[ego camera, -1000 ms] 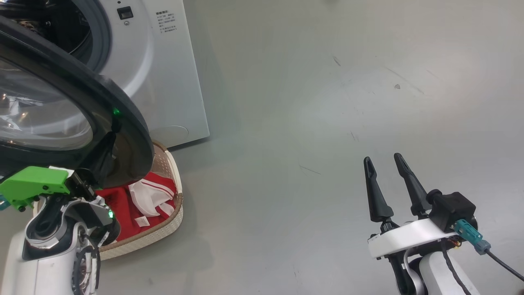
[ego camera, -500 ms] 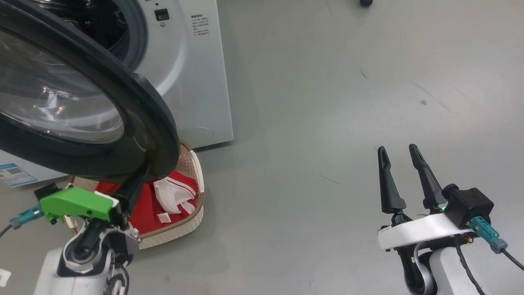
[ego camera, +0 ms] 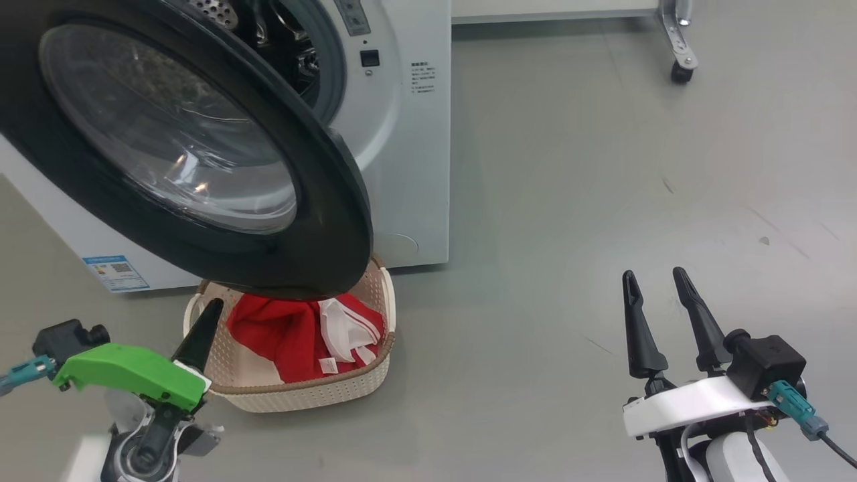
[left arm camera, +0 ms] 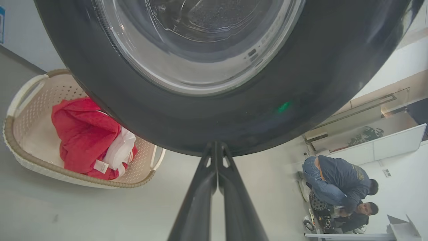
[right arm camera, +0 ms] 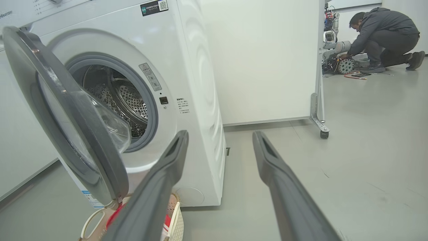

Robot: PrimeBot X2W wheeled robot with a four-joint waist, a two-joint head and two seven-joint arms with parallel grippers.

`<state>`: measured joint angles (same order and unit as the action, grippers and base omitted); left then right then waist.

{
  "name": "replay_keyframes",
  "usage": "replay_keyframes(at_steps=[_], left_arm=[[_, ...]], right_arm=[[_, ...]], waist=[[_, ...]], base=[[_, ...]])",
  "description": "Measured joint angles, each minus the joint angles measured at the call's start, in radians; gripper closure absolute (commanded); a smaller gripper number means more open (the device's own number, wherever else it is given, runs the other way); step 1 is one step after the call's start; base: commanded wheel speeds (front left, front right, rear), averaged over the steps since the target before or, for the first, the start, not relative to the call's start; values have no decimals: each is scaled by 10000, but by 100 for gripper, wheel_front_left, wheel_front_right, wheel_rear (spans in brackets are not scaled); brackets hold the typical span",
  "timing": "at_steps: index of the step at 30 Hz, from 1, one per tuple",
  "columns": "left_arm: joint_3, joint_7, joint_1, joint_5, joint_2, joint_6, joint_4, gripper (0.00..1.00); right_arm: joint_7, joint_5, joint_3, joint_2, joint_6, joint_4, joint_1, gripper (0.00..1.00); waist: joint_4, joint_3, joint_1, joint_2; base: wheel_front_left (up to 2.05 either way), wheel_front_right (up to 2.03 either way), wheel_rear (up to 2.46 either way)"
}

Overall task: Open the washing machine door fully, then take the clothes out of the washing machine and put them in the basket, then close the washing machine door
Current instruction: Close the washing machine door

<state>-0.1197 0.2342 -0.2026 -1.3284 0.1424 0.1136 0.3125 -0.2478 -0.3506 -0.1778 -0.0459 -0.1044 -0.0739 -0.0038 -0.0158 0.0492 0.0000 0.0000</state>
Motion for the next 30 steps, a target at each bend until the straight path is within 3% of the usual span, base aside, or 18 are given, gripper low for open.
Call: replay_keyframes(at_steps=[6,11,22,23,24,25,26,30], left_arm=[[-468,-1561,360,2412,777,63,-320,100],[-794,-2838,813,3768,989,65,-506,100],[-1396,-4961,1641,5891,1348,73,-784,100],[-1469,-4949,1684,6063,1348,73,-784,87],[-1521,-4947,1729,6261,1348,73,-782,65],[-1526,-4938,1770,6378,1340,73,-782,24],[-1513,-4938,1811,6464,1335,73,-782,0],[-1519,-4934,1944,6872,1296,71,-786,0]], right_arm=[[0,29,-19,6,-4,4,125,0],[0,35,-25,10,-17,4,182,0],[0,171,-245,19,-84,-127,257,0],[0,171,-245,17,-86,-146,267,0],[0,171,-245,19,-86,-165,284,0],[0,171,-245,17,-86,-182,301,0],[0,171,-245,17,-86,-190,315,0],[0,171,-244,19,-88,-194,328,0]], waist=[[630,-278,0,0],[1041,-469,-1,0],[1467,-731,-1,0],[1475,-737,-1,0],[1484,-742,-1,0],[1493,-746,-1,0],[1502,-747,-1,0],[1531,-730,-1,0]], base=[[0,0,0],[0,0,0],[0,0,0],[0,0,0],[0,0,0],[0,0,0],[0,0,0],[0,0,0]])
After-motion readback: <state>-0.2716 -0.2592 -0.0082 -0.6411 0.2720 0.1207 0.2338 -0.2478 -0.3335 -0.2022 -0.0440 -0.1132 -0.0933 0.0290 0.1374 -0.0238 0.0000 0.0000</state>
